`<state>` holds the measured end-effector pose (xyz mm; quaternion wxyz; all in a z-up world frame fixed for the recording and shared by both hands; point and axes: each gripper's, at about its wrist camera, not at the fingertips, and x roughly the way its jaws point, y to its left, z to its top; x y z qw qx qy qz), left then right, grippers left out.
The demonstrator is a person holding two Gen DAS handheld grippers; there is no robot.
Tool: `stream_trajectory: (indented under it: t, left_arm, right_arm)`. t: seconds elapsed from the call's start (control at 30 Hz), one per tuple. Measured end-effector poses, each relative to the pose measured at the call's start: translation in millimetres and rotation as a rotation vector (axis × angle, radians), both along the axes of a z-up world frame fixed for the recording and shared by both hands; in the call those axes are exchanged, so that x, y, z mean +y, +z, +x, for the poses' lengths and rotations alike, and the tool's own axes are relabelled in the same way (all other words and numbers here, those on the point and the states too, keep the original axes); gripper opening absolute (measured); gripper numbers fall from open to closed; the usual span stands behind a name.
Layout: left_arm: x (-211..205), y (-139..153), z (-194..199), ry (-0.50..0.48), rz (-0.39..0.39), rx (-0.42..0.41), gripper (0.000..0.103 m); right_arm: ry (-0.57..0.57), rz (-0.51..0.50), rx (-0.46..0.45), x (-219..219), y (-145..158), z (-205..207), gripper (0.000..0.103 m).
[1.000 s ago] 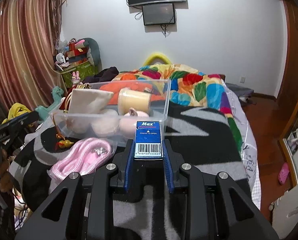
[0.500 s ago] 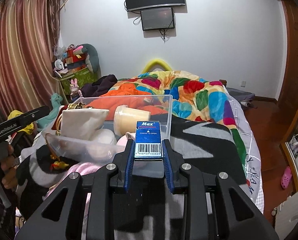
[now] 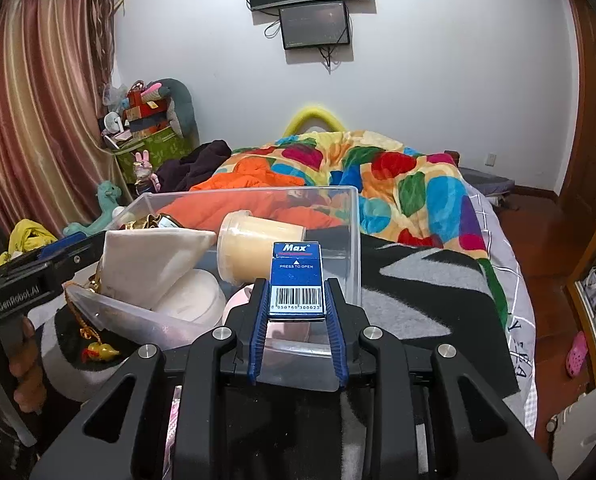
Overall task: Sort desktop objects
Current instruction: 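Drop the mint-green tube into the clear box with the left tool while the right drops the Max box in, then grasp the bagged pink rope with the right tool while the left grasps the gourd charm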
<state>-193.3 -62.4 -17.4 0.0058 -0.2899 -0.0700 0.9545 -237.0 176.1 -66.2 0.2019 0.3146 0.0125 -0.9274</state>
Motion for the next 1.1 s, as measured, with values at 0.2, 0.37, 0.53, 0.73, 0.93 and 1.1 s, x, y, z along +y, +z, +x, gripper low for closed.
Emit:
stream_trajectory:
  t: [0.2, 0.37, 0.53, 0.73, 0.93, 1.1]
  left_arm:
    - [8, -9, 2, -0.041, -0.013, -0.006, 0.075]
    - [9, -10, 4, -0.057, -0.013, 0.0, 0.076]
    - [8, -9, 6, -0.057, 0.005, -0.003, 0.076]
    - [3, -6, 24, -0.062, 0.025, 0.006, 0.078]
    - [4, 0, 48, -0.05, -0.029, 0.022, 0.085]
    - [2, -4, 71, -0.055, -0.083, 0.018, 0.086]
  right_arm:
    - [-0.011, 0.045, 0.018, -8, -1, 2, 0.025]
    - [0.001, 0.027, 0.02, -8, 2, 8, 0.041]
    - [0.001, 0.041, 0.044, -8, 7, 18, 0.052]
    - [0.012, -0.001, 0.034, -4, 11, 30, 0.072]
    - [0.035, -0.041, -0.013, -14, 6, 49, 0.082]
    - [0.045, -0.015, -0.06, -38, -14, 67, 0.083]
